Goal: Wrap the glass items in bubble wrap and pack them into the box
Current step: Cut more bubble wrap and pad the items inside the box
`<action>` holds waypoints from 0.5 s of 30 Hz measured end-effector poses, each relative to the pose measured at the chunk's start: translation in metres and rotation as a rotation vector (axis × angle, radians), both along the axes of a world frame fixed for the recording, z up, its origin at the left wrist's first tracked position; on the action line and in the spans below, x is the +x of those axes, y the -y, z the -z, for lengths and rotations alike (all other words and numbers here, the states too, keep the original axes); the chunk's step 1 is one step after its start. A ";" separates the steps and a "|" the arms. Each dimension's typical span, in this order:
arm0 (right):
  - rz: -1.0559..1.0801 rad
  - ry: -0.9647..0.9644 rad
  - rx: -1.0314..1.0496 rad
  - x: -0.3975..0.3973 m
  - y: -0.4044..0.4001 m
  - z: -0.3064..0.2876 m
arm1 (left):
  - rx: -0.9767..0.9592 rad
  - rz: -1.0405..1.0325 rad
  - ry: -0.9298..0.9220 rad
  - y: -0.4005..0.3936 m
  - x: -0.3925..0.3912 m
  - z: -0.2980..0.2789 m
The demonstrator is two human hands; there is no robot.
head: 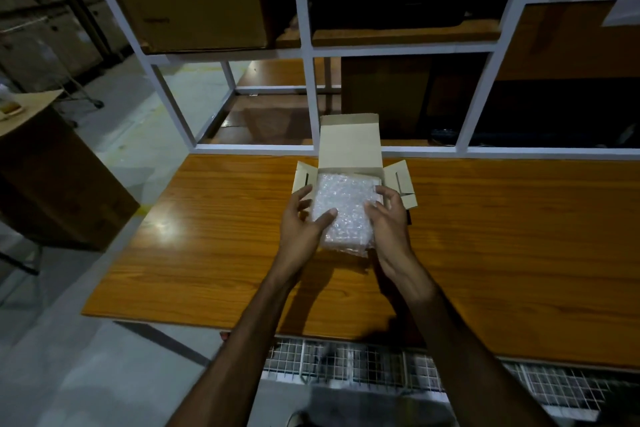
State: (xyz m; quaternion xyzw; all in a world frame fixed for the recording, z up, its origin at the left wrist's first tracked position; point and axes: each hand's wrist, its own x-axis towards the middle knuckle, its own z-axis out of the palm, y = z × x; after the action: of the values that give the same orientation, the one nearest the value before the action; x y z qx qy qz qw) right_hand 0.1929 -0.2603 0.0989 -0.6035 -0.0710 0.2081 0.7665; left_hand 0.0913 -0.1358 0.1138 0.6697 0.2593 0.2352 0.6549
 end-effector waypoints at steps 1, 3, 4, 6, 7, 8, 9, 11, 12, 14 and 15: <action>-0.008 0.004 -0.009 0.002 -0.001 0.001 | -0.056 0.048 0.008 -0.003 0.000 -0.001; 0.010 0.027 -0.062 0.007 -0.003 0.006 | -0.081 0.106 0.011 -0.007 0.003 -0.004; 0.038 0.058 -0.097 0.009 -0.005 0.008 | -0.077 0.121 0.010 -0.007 0.005 -0.005; 0.096 0.132 -0.157 0.009 -0.006 0.012 | -0.032 0.143 0.005 -0.008 0.008 -0.004; 0.115 0.149 -0.171 0.009 -0.006 0.014 | 0.001 0.150 0.007 -0.009 0.010 -0.001; 0.123 0.158 -0.182 0.009 -0.005 0.017 | 0.029 0.158 0.003 -0.011 0.012 0.005; 0.120 0.166 -0.194 0.009 -0.004 0.020 | 0.034 0.170 -0.005 -0.014 0.014 0.009; 0.073 0.185 -0.232 0.009 -0.002 0.024 | 0.049 0.195 -0.035 -0.021 0.019 0.021; 0.028 0.185 -0.250 0.010 -0.002 0.025 | 0.073 0.205 -0.051 -0.025 0.022 0.027; -0.079 0.192 -0.323 0.012 -0.003 0.027 | 0.091 0.229 -0.079 -0.034 0.027 0.036; -0.141 0.201 -0.375 0.013 -0.004 0.029 | 0.098 0.246 -0.103 -0.039 0.029 0.040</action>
State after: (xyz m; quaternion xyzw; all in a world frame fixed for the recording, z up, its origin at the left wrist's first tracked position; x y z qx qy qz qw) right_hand 0.2060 -0.2560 0.0702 -0.7466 -0.1494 0.2095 0.6136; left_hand 0.1205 -0.0969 0.0740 0.7387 0.1969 0.1308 0.6312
